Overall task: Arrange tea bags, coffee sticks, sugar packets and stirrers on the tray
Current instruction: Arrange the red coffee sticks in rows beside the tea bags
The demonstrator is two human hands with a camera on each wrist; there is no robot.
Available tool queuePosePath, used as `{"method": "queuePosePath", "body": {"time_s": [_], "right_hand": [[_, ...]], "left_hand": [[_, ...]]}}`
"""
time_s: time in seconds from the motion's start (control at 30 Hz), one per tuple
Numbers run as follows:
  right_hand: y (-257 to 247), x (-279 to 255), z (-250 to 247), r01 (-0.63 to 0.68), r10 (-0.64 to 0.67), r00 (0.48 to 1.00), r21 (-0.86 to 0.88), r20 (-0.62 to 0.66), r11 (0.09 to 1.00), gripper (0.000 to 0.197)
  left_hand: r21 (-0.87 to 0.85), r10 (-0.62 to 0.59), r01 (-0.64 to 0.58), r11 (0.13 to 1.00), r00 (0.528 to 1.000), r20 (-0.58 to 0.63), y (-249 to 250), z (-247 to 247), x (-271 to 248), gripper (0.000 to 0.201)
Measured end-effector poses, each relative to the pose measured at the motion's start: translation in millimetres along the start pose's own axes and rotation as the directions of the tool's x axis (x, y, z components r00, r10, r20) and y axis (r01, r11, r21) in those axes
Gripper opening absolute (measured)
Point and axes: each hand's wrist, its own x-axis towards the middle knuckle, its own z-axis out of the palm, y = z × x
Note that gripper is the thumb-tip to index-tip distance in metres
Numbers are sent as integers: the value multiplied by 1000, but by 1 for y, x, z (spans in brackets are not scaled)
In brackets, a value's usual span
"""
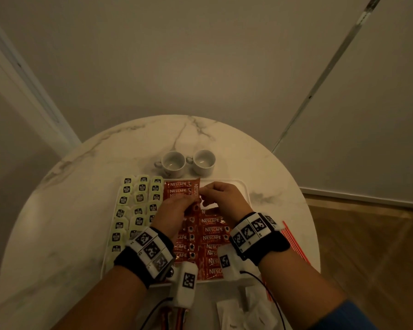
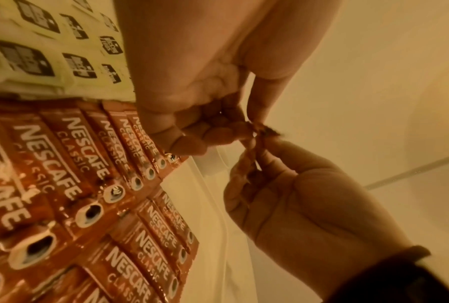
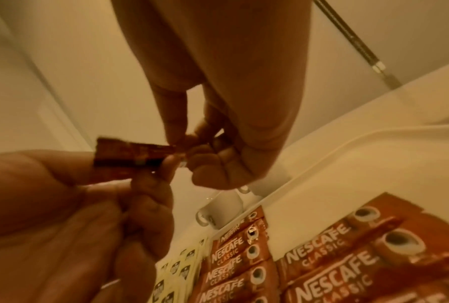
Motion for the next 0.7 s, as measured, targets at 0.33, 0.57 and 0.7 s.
{"method": "queuePosePath", "body": {"time_s": [0.33,0.57,0.7], "right_hand": [[-1,4,-12,-14,44,994,-274,103,961,10],[7,43,-40,13,-48,998,-660,-35,751,19],[24,58,-38,-28,-22,998,-762,-56,647,22]], "left_hand": [[112,-16,12,994,999,38,-13,-1,4,12],[281,-13,2,960,999,35,-15,-9,0,17],[337,-22,-6,942,997,80,-18,-16,-5,16]]}}
